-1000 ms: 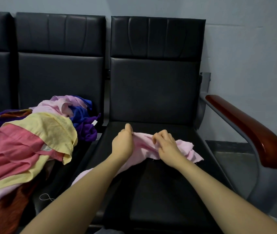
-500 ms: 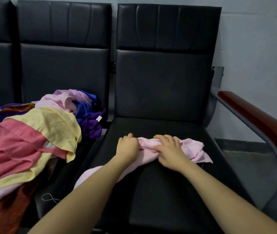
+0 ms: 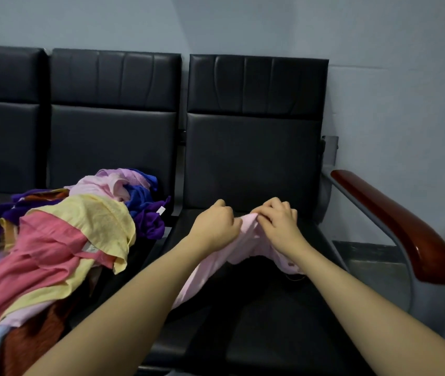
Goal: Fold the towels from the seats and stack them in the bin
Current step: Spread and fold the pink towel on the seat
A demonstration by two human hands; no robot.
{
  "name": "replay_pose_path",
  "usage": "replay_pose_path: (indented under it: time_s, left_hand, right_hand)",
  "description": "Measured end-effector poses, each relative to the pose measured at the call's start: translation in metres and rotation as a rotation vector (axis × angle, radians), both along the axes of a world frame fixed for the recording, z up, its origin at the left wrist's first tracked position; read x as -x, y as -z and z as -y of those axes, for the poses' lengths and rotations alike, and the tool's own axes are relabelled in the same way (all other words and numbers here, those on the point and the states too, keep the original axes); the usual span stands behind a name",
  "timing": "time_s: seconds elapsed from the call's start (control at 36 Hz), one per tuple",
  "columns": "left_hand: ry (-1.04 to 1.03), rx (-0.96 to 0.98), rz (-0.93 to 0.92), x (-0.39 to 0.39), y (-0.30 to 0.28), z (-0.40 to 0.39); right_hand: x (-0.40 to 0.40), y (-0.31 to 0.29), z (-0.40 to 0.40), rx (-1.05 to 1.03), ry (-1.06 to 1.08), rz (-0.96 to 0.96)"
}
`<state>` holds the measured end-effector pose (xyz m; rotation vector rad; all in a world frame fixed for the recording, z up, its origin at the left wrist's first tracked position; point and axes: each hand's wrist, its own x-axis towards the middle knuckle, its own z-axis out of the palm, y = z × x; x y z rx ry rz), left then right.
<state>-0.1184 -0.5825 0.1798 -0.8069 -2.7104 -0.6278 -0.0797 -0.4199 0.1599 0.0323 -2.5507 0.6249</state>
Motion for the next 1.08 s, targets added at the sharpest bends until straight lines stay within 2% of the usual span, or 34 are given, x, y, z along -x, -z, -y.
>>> replay_pose_path:
  time_s: [0.19, 0.28, 0.36, 0.53, 0.67, 0.78, 0.89, 0.97, 1.08]
  left_hand:
    - [0.087, -0.075, -0.129, -0.017, -0.028, -0.010]
    - [0.097, -0.195, -0.120, -0.018, -0.040, -0.014]
    - [0.118, -0.328, -0.091, -0.020, -0.050, -0.017]
    - [0.184, -0.439, -0.088, -0.029, -0.061, -0.019]
    - [0.187, -0.406, -0.130, -0.033, -0.060, -0.023]
    - [0.196, -0.373, -0.171, -0.034, -0.059, -0.027]
    - [0.195, -0.340, -0.187, -0.030, -0.057, -0.027]
    - [0.183, -0.321, -0.176, -0.026, -0.055, -0.024]
    - [0.120, -0.210, -0.095, -0.024, -0.055, -0.022]
  right_hand:
    - [-0.015, -0.047, 0.006, 0.236, -0.053, -0.100]
    - [-0.022, -0.061, 0.006, 0.324, -0.079, -0.159]
    - [-0.028, -0.069, 0.002, 0.327, 0.023, -0.226]
    - [-0.035, -0.066, 0.001, 0.381, 0.107, -0.101]
    - [-0.043, -0.062, 0.005, 0.508, 0.089, -0.139]
    - [-0.042, -0.066, 0.008, 0.451, 0.113, -0.166]
    - [-0.048, -0.072, 0.008, 0.598, 0.005, -0.117]
    - [-0.051, -0.070, 0.005, 0.549, -0.022, -0.072]
    - [-0.048, -0.069, 0.002, 0.470, 0.110, -0.082]
